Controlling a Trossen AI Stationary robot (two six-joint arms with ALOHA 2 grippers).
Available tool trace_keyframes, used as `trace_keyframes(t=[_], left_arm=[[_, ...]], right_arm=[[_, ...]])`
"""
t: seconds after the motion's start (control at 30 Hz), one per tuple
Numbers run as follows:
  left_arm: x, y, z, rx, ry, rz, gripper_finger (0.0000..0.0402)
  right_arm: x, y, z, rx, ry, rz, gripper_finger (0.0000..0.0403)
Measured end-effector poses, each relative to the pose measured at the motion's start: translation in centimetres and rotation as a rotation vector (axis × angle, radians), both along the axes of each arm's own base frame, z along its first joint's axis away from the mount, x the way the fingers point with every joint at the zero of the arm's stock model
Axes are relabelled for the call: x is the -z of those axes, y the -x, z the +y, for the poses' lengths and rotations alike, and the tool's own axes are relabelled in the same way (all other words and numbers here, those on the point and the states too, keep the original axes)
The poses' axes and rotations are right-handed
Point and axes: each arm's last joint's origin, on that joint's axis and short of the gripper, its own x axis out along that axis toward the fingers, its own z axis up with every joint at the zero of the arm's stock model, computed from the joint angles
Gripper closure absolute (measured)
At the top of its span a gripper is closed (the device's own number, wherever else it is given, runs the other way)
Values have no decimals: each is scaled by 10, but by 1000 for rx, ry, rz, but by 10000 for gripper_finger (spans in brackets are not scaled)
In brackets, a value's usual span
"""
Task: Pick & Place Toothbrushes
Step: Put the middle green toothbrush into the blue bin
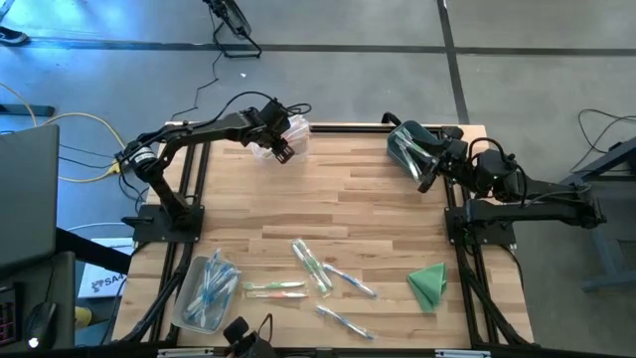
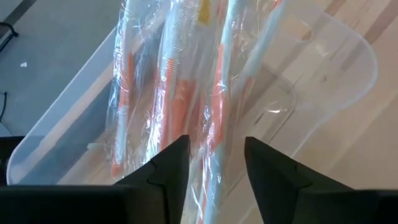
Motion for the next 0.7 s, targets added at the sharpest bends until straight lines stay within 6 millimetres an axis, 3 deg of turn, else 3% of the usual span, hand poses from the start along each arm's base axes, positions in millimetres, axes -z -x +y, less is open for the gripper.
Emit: trace_keyframes(t=[0.7], left_arm=[[-66,-5,4,-2,-1,6,249]], right_arm=[[0,0,0,0,0,1,266]])
